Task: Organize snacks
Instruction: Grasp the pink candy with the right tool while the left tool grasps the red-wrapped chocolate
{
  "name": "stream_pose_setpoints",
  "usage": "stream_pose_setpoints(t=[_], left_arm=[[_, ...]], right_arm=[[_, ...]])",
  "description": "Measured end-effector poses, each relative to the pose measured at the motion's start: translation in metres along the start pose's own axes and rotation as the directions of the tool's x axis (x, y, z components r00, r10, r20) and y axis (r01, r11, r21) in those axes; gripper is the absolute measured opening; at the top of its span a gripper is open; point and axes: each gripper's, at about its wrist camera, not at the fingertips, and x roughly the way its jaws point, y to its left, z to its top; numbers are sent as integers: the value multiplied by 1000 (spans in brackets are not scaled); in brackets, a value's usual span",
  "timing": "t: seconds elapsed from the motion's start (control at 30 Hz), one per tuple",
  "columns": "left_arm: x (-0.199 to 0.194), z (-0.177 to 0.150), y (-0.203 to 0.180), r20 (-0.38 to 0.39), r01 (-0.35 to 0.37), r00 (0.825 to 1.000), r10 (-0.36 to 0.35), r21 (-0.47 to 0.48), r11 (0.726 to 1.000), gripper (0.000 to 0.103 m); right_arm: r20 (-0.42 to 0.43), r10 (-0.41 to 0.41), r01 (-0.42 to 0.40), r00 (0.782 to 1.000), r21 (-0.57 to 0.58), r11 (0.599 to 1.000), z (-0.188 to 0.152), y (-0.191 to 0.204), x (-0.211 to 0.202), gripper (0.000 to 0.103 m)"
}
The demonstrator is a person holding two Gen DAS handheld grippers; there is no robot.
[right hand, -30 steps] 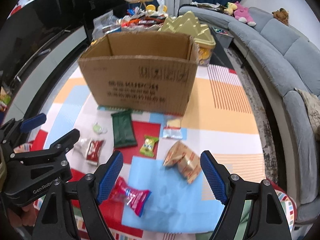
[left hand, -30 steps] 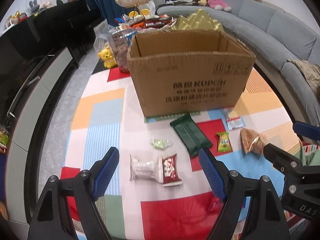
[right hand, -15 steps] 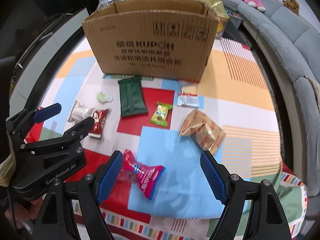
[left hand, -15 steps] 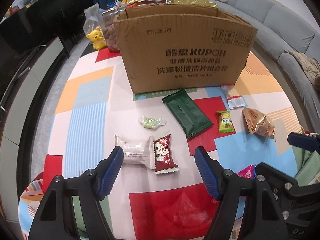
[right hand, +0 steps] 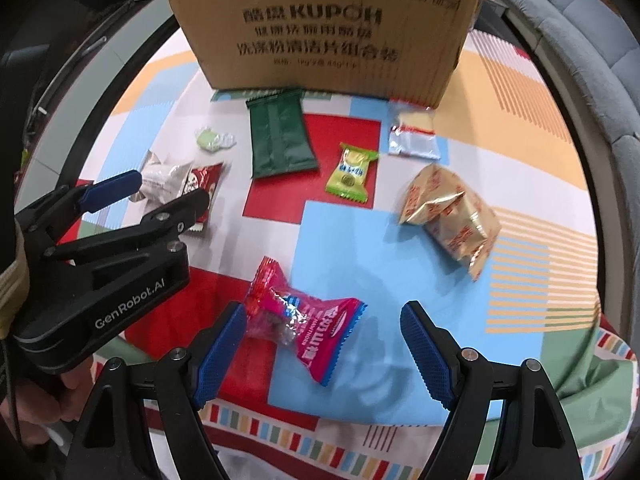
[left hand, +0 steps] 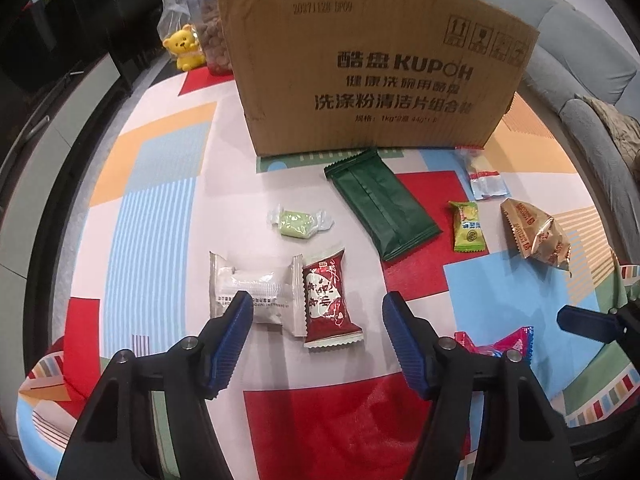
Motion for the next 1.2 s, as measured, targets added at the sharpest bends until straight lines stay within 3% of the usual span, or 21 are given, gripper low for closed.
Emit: stream_pose_setpoints(t=[0.23, 0.57, 0.67, 0.73, 0.8, 0.9, 0.97, 1.2], left_arm=[[13, 1, 1, -25, 8, 1000, -8, -10, 1000, 63], [31, 0, -4, -67, 28, 997, -28, -4, 1000, 49], [34, -1, -4, -70, 32, 997, -32, -4, 999, 45], [34, -1, -4, -67, 32, 997, -32, -5, 999, 43], [34, -1, -4, -64, 31, 997, -31, -7, 1000, 42], [35, 0, -6, -59, 36, 998, -36, -2, 999, 33], [35, 1, -7, -57, 37, 998, -37, 7, 999, 24], [29, -3, -12, -63, 30, 998, -29, 14, 999, 23]], right_arm=[[-35, 4, -3, 999, 10, 1000, 2, -1, 19, 80], [-52, 39, -37, 998, 31, 999, 6, -5, 34, 79], [-57, 47, -45, 997, 37, 998, 7, -5, 36, 68], [-71, 51, -48, 996, 44, 998, 7, -6, 39, 54], [-65, 48, -45, 997, 47, 998, 8, -8, 39, 52], [-58, 50, -48, 997, 51, 998, 9, -11, 39, 41], [-56, 58, -55, 997, 63, 997, 9, -16, 39, 40], [-38, 54, -51, 998, 67, 996, 15, -20, 38, 38]])
